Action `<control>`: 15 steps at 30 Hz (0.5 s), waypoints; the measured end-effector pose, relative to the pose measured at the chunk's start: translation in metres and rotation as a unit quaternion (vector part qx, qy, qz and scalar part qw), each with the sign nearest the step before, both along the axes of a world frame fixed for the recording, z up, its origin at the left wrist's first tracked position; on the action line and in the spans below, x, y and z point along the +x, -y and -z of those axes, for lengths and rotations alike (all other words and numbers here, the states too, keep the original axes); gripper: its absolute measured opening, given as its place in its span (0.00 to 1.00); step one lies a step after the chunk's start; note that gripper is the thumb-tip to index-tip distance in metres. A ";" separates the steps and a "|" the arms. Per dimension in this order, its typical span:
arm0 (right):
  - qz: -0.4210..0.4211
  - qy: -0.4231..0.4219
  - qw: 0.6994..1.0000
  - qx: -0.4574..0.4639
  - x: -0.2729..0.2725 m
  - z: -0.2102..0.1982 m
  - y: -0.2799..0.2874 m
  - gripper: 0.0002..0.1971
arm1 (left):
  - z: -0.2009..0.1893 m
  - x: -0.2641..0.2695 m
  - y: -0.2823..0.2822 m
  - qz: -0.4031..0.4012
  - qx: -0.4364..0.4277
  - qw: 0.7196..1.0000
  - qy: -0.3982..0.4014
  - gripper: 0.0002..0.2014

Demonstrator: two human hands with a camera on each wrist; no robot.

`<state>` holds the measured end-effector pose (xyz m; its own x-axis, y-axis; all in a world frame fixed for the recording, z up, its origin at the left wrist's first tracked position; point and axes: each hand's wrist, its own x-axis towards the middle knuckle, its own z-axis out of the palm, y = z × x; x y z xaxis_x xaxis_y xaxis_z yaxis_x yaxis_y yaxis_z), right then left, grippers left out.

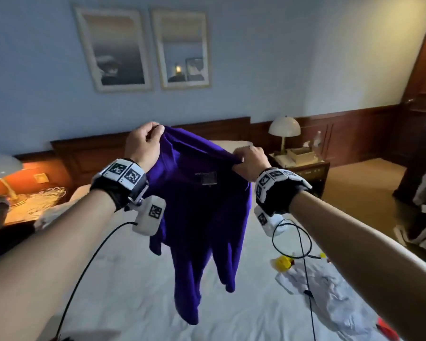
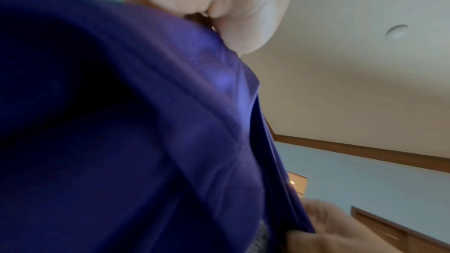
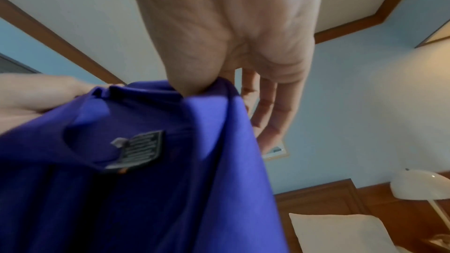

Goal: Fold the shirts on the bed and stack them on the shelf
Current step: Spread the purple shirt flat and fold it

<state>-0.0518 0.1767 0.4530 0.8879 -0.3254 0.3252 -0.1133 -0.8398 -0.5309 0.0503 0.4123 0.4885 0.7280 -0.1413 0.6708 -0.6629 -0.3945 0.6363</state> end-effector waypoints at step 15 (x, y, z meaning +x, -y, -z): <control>-0.156 0.066 0.985 -0.036 0.039 -0.141 -0.113 0.15 | -0.019 -0.013 -0.068 -0.018 0.255 0.963 -0.084 0.21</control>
<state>-0.0124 0.2898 0.5935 0.8893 -0.0160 0.4570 0.2219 -0.8588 -0.4619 0.0372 0.4807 0.5076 0.8305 -0.3939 0.3939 -0.5480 -0.7048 0.4505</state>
